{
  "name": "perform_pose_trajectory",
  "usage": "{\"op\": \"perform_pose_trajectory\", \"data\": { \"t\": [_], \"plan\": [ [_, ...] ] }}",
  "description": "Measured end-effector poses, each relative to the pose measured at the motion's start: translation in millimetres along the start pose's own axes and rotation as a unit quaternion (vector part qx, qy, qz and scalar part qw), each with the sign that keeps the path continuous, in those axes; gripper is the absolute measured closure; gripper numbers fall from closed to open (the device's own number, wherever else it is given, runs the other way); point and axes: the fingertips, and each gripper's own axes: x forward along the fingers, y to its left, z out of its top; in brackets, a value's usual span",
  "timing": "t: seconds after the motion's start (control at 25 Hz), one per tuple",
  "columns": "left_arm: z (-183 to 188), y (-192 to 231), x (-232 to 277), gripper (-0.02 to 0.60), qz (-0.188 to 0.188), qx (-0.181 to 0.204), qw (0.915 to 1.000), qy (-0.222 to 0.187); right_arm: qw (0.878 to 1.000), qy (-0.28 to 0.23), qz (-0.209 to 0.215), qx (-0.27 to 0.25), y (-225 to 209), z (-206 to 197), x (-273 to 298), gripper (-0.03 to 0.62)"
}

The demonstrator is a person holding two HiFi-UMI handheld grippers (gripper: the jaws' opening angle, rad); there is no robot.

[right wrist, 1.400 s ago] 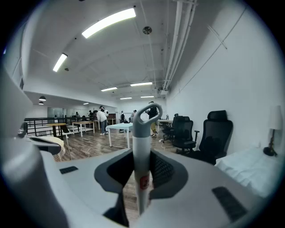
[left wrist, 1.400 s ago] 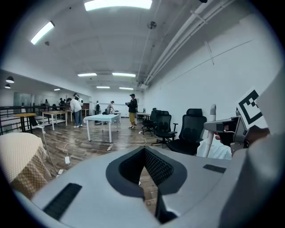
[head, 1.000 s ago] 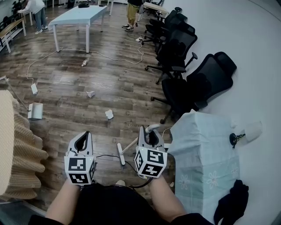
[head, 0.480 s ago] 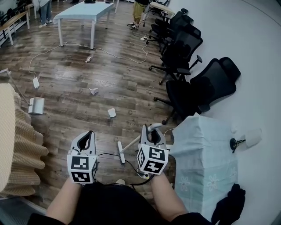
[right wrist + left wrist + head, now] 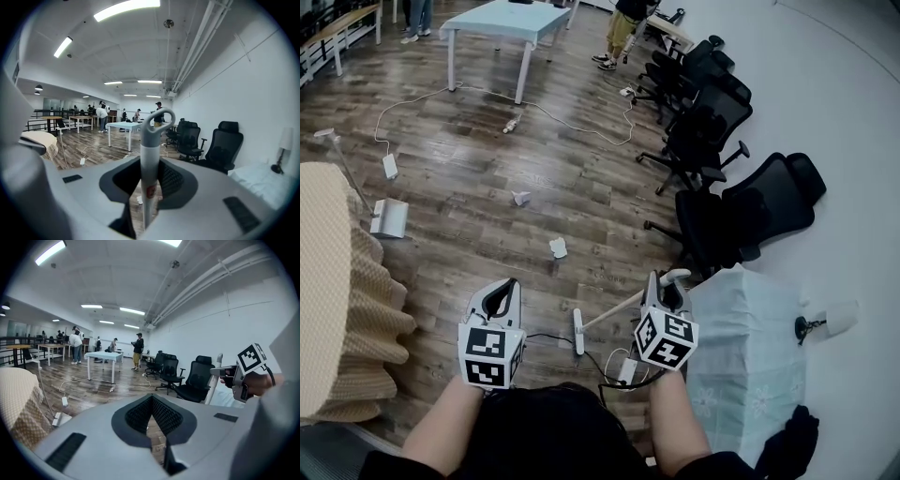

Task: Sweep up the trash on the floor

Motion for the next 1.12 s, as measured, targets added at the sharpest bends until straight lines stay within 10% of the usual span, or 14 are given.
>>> {"op": "perform_pose_trajectory", "data": {
  "t": [1.12],
  "plan": [
    [51,129,83,0.588,0.027,0.028,0.9992,-0.001,0.998,0.011,-0.052,0.037,47,27,141,0.488]
  ]
}}
